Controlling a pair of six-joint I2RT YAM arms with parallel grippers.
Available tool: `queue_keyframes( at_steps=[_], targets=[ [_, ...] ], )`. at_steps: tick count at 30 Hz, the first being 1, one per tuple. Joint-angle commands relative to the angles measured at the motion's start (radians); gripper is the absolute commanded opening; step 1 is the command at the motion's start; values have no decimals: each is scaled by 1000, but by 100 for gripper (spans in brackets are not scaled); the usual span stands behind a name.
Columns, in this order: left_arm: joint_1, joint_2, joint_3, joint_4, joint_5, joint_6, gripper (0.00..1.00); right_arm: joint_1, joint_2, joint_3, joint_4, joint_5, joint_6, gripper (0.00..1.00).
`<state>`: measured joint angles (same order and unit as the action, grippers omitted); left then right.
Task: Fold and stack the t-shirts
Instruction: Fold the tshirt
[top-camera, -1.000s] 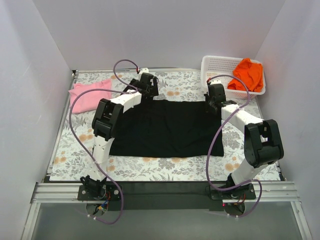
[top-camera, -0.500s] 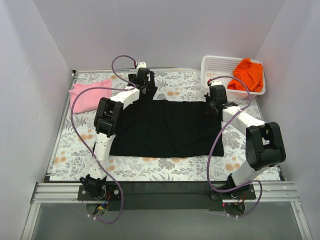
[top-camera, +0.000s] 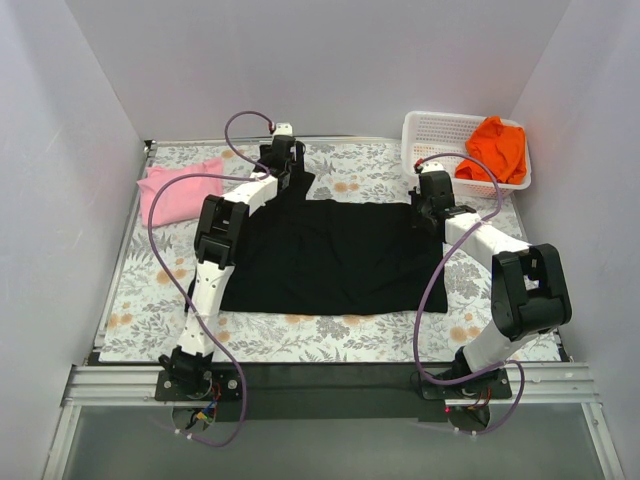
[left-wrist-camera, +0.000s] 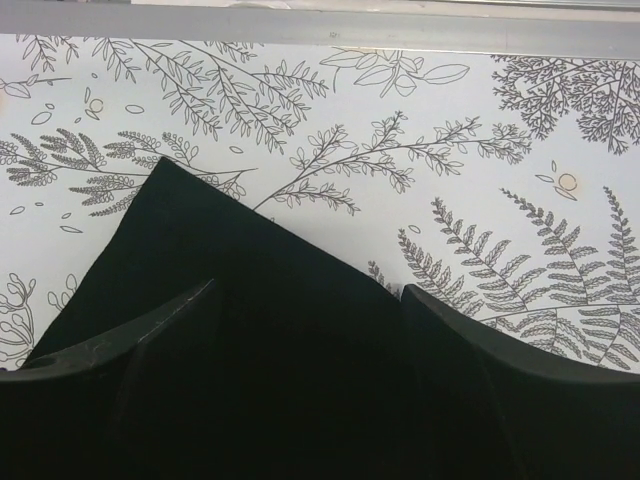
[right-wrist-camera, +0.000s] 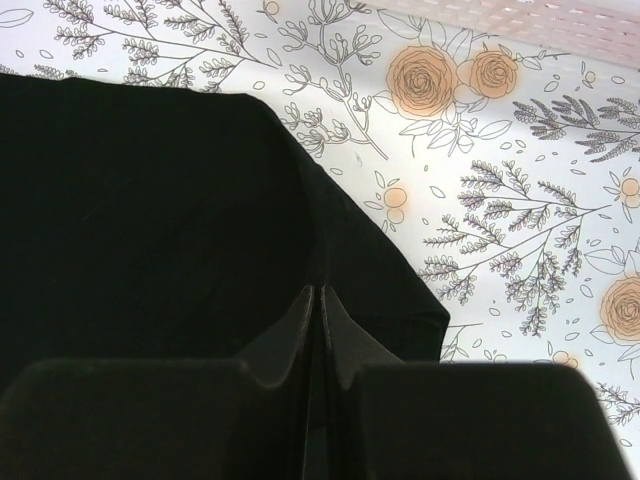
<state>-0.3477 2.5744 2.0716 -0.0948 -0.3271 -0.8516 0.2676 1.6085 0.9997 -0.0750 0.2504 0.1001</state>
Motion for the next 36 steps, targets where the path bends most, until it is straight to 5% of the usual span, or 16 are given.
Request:
queue_keyframes(
  at_steps=[1, 4, 8, 10, 11, 16, 36],
  targets=[
    [7, -25, 28, -13, 28, 22, 67, -7, -42, -4, 34, -10, -10, 1],
    [15, -7, 47, -17, 46, 20, 65, -7, -47, -6, 34, -14, -8, 1],
    [21, 7, 64, -22, 63, 19, 38, -5, -55, -12, 34, -5, -10, 1],
    [27, 12, 70, -22, 63, 16, 5, -5, -58, -13, 35, -5, -10, 1],
    [29, 12, 68, -22, 62, 13, 0, -5, -56, -12, 35, -5, -10, 1],
    [42, -6, 62, -10, 71, 3, 0, -5, -45, -9, 34, 10, -10, 1],
    [44, -399, -389, 328, 128, -35, 0, -8, -216, -47, -39, 84, -30, 1]
  ],
)
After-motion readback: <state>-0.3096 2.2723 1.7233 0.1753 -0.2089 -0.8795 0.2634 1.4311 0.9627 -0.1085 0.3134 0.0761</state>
